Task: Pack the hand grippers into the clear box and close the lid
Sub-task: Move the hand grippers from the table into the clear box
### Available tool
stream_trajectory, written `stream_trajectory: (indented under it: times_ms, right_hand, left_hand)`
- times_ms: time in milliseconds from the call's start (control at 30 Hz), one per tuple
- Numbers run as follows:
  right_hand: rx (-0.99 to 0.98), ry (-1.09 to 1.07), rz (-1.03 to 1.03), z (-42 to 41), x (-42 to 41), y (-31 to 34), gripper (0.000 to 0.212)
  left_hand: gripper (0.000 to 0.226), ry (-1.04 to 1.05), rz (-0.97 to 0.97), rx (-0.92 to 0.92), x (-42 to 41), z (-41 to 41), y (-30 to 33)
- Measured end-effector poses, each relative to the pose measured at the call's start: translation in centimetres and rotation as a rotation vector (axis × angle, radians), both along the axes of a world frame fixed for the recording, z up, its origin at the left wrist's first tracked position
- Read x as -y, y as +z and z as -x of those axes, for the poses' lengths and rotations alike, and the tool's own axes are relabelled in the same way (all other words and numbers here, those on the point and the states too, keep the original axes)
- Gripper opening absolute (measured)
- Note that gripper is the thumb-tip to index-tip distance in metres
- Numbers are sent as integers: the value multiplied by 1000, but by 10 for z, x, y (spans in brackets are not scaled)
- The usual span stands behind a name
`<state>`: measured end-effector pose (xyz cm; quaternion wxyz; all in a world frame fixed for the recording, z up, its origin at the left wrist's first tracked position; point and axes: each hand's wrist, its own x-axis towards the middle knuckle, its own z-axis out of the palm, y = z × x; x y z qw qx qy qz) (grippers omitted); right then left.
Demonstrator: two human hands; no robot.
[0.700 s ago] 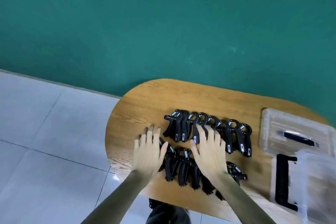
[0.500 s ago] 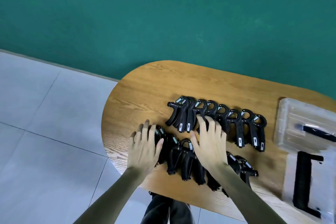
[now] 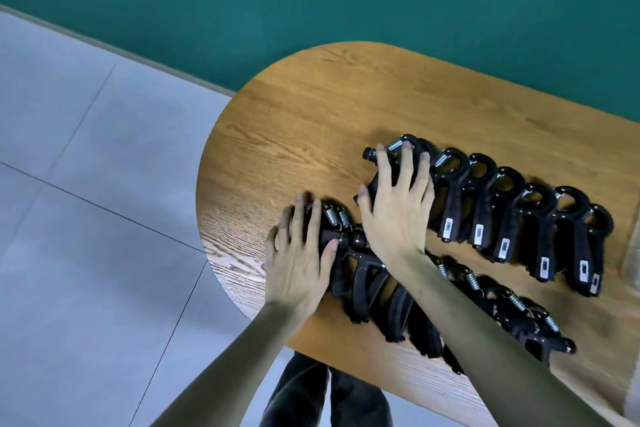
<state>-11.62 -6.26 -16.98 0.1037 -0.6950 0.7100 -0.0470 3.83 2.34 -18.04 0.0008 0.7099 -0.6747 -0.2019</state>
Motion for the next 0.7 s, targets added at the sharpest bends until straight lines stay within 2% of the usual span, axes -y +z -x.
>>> stream_trajectory:
  times_ms: [433, 600, 700]
  right_hand:
    - [-85, -94, -42, -24, 16, -22, 93]
    - [-149, 28, -23, -20, 15, -25, 79]
    - [-175, 61, -39, -20, 18, -26, 78]
  left_hand:
    - [72, -24, 32, -170, -11, -6, -11]
    - [70, -38, 50, -194, -10, -9, -12]
    - [69, -71, 77, -199, -9, -11, -13]
